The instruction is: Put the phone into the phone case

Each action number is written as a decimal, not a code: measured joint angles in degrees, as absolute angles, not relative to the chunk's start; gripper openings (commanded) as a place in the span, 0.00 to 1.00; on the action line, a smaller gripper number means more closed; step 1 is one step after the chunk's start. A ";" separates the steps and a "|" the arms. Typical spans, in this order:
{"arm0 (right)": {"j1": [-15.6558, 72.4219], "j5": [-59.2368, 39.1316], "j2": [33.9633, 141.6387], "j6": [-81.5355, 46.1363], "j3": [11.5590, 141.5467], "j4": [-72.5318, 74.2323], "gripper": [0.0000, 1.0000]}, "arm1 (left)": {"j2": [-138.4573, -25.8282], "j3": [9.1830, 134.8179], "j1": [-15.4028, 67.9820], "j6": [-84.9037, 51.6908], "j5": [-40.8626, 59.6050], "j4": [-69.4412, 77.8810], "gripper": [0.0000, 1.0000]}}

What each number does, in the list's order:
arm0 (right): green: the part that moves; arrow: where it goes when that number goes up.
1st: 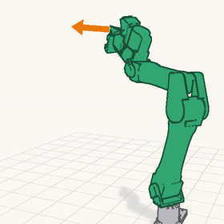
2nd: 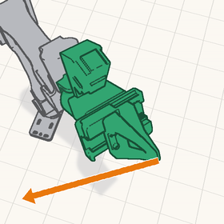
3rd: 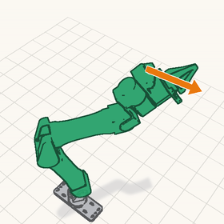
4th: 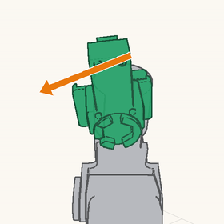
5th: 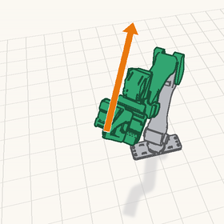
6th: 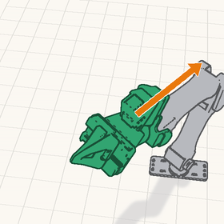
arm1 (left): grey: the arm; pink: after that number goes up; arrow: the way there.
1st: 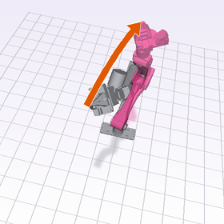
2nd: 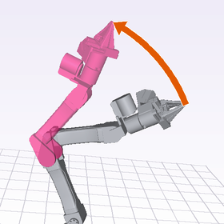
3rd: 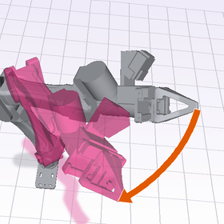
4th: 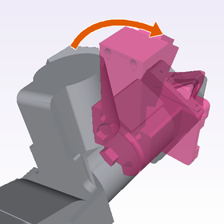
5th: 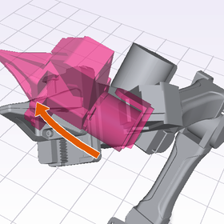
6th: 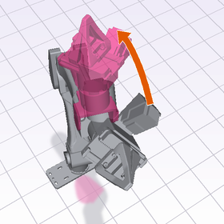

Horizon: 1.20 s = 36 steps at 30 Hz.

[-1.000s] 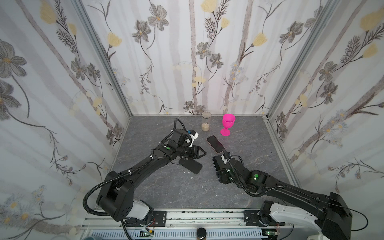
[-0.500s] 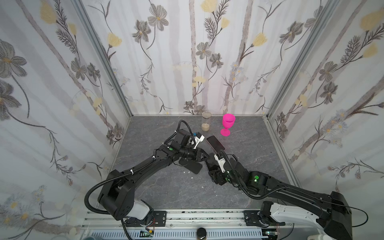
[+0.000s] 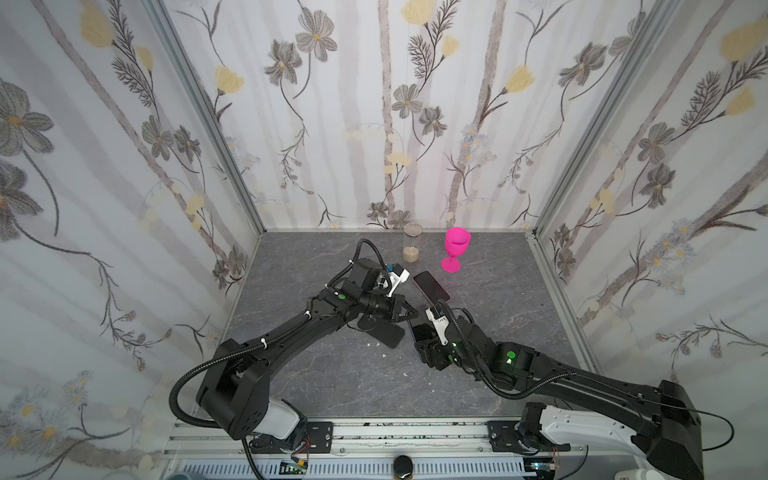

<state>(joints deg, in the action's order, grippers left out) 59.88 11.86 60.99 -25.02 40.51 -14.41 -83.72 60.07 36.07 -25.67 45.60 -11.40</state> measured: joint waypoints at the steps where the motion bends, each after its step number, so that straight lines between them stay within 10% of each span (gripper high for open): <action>1: 59.88 11.92 60.90 -24.99 40.51 -14.44 0.43 | -83.72 60.07 36.07 -25.71 45.58 -11.35 0.00; 6: 59.92 12.58 60.40 -24.53 40.95 -14.48 0.84 | -82.74 60.07 35.83 -26.44 44.99 -10.81 0.00; 11: 59.75 17.15 57.93 -24.88 44.18 -14.37 1.00 | -78.72 57.49 33.67 -29.91 42.61 -7.46 0.00; 20: 56.95 21.96 46.83 -26.61 46.17 1.28 0.83 | -67.64 52.88 25.43 -42.68 37.87 11.25 0.00; 36: 49.50 -11.44 52.10 -35.86 45.54 29.43 0.61 | -59.53 48.58 22.28 -60.80 38.06 50.63 0.00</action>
